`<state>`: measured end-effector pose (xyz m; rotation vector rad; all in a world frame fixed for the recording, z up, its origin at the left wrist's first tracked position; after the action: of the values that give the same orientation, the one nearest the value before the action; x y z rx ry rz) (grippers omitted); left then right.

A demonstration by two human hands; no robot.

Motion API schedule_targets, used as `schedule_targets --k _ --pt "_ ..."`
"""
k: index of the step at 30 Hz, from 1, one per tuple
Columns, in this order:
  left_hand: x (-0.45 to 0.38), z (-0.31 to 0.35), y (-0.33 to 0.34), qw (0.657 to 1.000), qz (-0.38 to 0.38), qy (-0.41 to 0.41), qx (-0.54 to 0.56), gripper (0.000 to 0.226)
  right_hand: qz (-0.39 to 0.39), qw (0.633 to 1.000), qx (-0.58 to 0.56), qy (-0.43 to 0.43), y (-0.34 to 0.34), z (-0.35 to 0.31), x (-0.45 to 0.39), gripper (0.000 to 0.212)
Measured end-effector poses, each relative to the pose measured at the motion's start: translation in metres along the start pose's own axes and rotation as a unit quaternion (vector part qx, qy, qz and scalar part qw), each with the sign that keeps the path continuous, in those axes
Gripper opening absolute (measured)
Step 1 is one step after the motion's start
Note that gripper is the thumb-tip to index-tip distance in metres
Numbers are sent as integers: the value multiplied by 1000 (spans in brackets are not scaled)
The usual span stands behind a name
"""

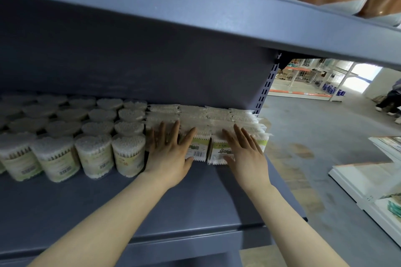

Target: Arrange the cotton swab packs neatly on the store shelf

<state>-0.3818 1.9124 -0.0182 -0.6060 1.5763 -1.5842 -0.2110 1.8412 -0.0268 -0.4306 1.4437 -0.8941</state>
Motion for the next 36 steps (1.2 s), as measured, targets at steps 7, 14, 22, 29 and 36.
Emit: schedule_targets --k 7,14,22,29,36 --pt "1 7 -6 1000 3 -9 -20 67 -28 999 -25 12 4 1 -5 82" --pt "2 13 -8 999 -3 -29 -12 66 -52 998 -27 13 3 1 -6 83" --pt "4 24 -12 1000 19 14 4 70 -19 1000 -13 20 -9 11 6 90" --pt "7 46 1 995 12 96 18 64 -72 995 1 68 -10 42 24 83" --pt "21 50 -1 993 62 95 31 75 -32 997 -22 65 -18 48 36 70"
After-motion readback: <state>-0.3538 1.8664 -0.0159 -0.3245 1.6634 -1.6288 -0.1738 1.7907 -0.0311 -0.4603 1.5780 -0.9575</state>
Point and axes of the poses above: each hand's wrist, its own x-axis away from the middle knuckle, its own y-axis out of the palm, z = x × y, the point moved 3 cm from there along -x, towards the middle knuckle, and after that the axes turned 4 degrees about x, right-handed, at the moved point
